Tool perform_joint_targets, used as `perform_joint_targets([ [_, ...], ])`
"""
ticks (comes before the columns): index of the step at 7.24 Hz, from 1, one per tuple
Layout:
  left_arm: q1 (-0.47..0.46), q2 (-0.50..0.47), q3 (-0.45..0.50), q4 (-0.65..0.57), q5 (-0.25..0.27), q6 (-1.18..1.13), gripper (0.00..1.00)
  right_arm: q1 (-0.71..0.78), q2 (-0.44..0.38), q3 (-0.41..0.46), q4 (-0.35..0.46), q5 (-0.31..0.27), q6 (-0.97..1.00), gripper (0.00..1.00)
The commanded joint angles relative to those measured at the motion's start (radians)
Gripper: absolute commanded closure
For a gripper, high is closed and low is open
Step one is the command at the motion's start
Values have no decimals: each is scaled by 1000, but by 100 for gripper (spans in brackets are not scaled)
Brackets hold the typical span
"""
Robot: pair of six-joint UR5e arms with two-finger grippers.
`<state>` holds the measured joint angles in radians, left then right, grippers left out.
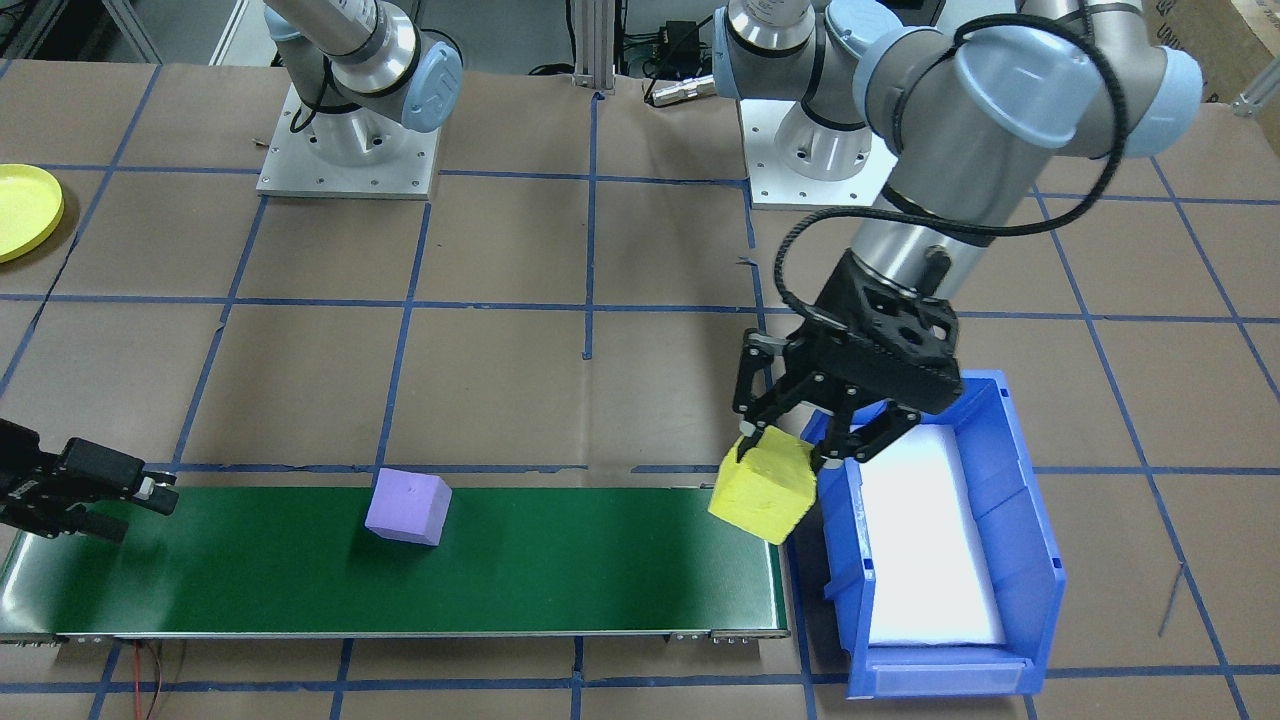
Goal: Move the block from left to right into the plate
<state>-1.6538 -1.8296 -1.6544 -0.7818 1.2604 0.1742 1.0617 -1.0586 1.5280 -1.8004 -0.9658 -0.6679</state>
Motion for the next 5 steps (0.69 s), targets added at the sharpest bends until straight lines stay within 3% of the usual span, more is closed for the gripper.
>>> perform_joint_targets([
  [1,-40,-129,-4,76,0,-19,74,58,-10,-9,29,-37,118,2],
  [2,-40,-169,-4,96,5,-16,74,58,-8,-6,30,-28,110,1],
  [3,-40,-180,-4,98,52,-16,69,58,-11,-3,30,-25,110,1],
  [4,-40,-178,-8,93,141,-13,1,58,-11,-2,30,-25,110,1],
  [5,-40,-178,-7,90,173,-21,0,60,-12,0,29,-25,111,0],
])
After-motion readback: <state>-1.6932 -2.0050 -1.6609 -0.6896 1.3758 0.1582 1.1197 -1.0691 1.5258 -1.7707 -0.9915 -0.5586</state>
